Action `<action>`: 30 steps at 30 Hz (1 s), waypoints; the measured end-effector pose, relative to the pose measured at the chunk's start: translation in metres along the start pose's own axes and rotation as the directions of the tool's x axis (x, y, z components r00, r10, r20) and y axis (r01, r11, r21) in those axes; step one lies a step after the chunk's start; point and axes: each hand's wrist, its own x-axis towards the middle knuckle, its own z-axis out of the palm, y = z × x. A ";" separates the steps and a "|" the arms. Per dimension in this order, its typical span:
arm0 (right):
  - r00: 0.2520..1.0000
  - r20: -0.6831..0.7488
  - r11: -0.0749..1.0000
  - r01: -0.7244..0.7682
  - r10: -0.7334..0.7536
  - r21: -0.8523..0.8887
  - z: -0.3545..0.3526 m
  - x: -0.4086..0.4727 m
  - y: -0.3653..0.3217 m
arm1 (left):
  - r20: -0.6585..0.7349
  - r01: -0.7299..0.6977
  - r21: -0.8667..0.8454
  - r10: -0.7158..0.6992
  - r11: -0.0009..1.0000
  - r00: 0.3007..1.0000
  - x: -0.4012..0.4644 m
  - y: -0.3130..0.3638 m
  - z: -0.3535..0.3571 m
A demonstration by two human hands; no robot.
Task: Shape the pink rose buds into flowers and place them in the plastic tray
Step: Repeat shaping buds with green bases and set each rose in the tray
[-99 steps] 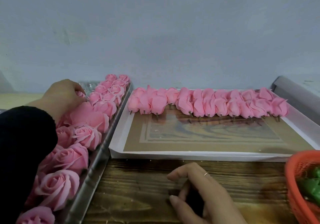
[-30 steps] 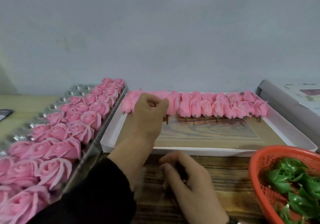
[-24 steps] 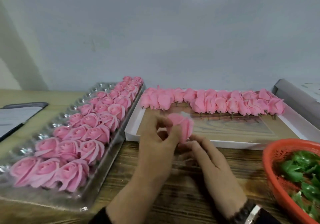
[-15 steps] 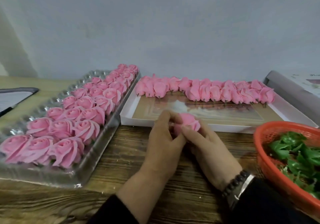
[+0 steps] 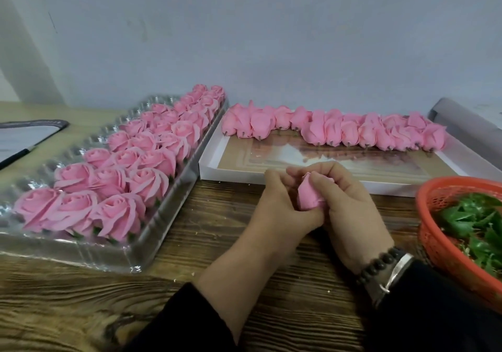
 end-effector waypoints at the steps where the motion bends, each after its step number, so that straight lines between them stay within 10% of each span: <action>1: 0.999 0.021 0.996 0.044 -0.043 -0.072 0.001 -0.002 0.000 | 0.037 0.068 -0.005 -0.068 0.998 0.997 0.001 -0.001 -0.003; 7: 0.973 0.212 0.938 0.152 -0.087 -0.313 0.006 -0.012 -0.003 | 0.299 0.109 -0.042 -0.092 0.993 0.950 0.002 0.003 -0.012; 17: 0.969 0.025 0.904 0.237 -0.244 -0.357 0.000 -0.007 0.000 | -0.127 -0.036 -0.577 -0.047 0.816 0.991 0.003 0.011 -0.009; 30: 0.992 0.122 0.961 0.064 -0.031 -0.269 0.008 -0.009 0.006 | 0.083 0.195 -0.568 -0.180 0.799 0.980 0.004 0.010 -0.010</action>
